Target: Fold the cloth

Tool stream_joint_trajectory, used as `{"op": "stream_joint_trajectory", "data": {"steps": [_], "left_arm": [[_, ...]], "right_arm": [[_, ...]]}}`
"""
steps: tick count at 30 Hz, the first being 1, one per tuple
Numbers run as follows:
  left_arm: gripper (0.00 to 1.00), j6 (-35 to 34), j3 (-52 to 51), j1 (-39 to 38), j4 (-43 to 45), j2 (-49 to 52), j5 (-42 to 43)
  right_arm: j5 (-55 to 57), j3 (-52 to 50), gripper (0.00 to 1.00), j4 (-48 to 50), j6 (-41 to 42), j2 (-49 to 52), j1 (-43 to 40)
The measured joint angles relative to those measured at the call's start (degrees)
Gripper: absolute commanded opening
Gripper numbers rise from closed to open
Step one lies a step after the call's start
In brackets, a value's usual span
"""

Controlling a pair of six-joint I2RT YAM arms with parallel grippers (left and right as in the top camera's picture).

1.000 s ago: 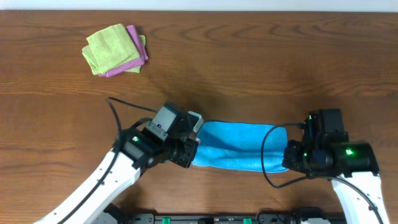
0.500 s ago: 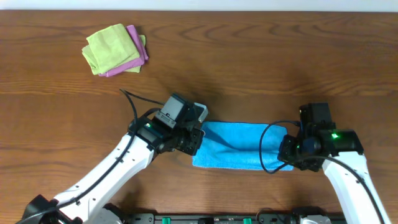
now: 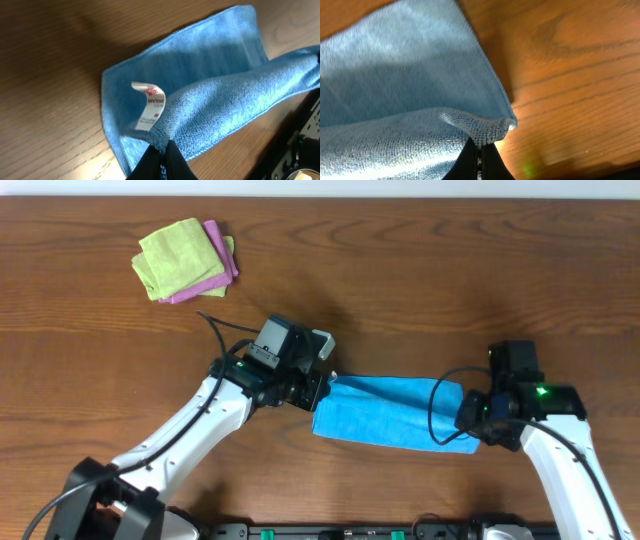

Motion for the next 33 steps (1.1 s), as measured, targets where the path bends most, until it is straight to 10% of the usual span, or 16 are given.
{"op": "stream_joint_trajectory", "data": {"steps": [33], "left_arm": [[0.06, 0.0, 0.0, 0.0, 4.2, 9.2, 4.1]], "right_arm": [[-1.5, 0.0, 0.01, 11.3, -0.5, 15.0, -1.1]]}}
